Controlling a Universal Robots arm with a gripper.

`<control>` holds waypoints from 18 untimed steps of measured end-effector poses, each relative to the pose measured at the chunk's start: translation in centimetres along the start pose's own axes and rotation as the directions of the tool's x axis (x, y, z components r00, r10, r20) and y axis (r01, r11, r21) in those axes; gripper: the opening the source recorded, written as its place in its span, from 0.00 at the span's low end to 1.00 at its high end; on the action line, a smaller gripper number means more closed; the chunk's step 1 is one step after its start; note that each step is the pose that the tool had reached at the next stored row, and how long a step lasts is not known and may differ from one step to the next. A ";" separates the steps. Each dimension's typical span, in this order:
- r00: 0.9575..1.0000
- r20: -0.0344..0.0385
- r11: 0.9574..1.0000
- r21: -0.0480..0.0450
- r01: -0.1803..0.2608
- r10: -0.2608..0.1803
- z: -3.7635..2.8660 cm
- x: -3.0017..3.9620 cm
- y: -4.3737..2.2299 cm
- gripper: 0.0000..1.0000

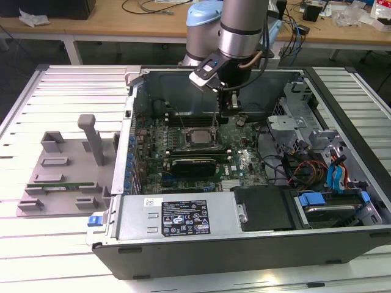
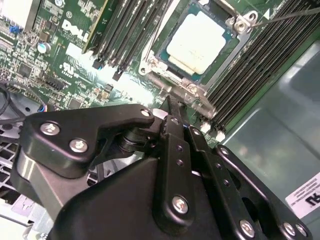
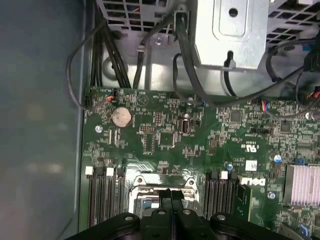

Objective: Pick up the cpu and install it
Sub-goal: 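Close the cpu cover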

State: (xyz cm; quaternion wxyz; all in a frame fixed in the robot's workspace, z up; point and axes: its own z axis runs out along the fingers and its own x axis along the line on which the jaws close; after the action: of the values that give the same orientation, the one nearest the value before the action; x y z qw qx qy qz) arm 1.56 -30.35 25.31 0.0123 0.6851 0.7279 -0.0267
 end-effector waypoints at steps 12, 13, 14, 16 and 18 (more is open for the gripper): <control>1.000 0.000 1.000 0.000 0.000 0.000 0.25 0.18 -2.81 0.11; 1.000 0.000 1.000 0.000 0.000 0.000 0.26 0.19 -2.96 0.11; 1.000 0.000 1.000 0.000 0.000 0.000 0.29 0.21 -3.20 0.11; 1.000 0.000 1.000 0.000 0.000 0.000 1.56 0.38 -4.83 0.11; 1.000 0.000 1.000 0.000 0.000 0.000 2.65 0.49 -5.66 0.11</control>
State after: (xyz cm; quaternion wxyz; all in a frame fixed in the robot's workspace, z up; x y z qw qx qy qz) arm -4.17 -30.35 22.76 0.0122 0.6851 0.7278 -0.0266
